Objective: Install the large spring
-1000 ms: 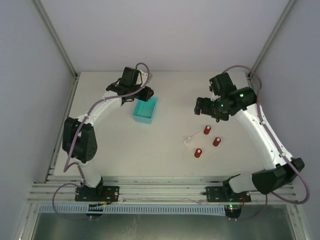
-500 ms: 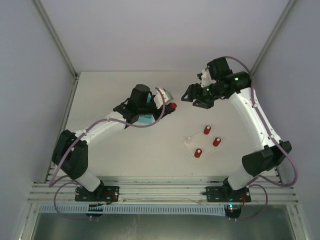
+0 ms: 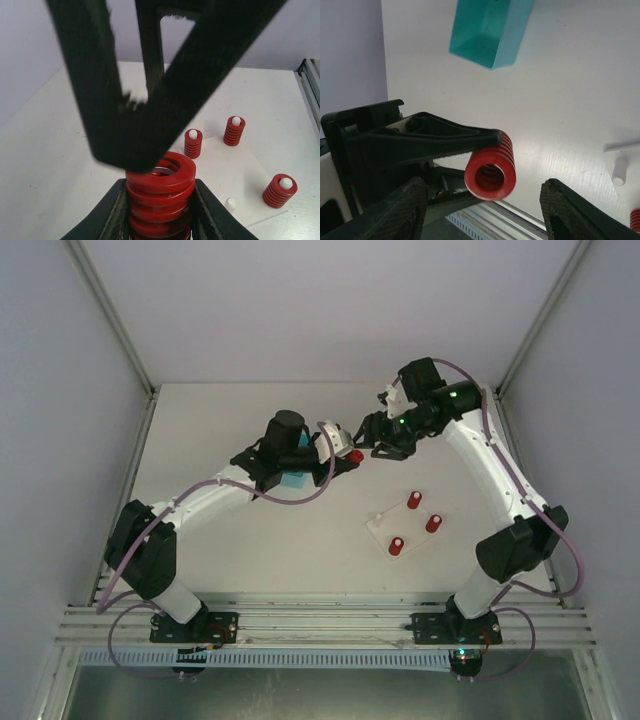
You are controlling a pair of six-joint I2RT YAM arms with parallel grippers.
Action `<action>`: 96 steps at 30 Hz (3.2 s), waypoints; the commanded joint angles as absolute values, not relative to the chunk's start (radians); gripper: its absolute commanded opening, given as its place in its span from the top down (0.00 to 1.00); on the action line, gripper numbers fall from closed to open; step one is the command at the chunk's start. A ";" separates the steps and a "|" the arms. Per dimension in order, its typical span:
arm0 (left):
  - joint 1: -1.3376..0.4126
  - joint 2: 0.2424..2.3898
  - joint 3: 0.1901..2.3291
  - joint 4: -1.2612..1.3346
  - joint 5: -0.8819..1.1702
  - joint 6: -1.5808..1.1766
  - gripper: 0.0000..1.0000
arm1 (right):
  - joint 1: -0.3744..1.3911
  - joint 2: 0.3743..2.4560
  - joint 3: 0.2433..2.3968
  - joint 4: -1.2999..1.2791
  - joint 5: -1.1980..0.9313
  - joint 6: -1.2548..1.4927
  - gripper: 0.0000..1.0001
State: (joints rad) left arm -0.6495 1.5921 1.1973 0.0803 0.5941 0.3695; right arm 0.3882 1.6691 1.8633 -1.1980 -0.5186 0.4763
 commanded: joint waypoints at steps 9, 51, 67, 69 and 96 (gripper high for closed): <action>-0.663 1.578 1.238 0.125 0.629 0.395 1.00 | 0.437 1.747 1.872 -1.253 -0.523 0.415 0.42; -0.460 1.526 1.119 0.092 0.015 -0.019 0.01 | 0.494 1.456 1.410 -1.206 -0.031 0.333 1.00; -0.413 1.499 1.090 0.067 -0.048 -0.078 0.01 | 0.592 1.574 1.367 -1.120 0.012 0.338 1.00; -0.412 1.496 1.088 0.068 -0.052 -0.075 0.01 | 0.595 1.581 1.358 -1.115 0.018 0.337 1.00; -0.397 1.503 1.101 0.062 -0.055 -0.066 0.01 | 0.597 1.653 1.291 -1.067 0.020 0.357 0.96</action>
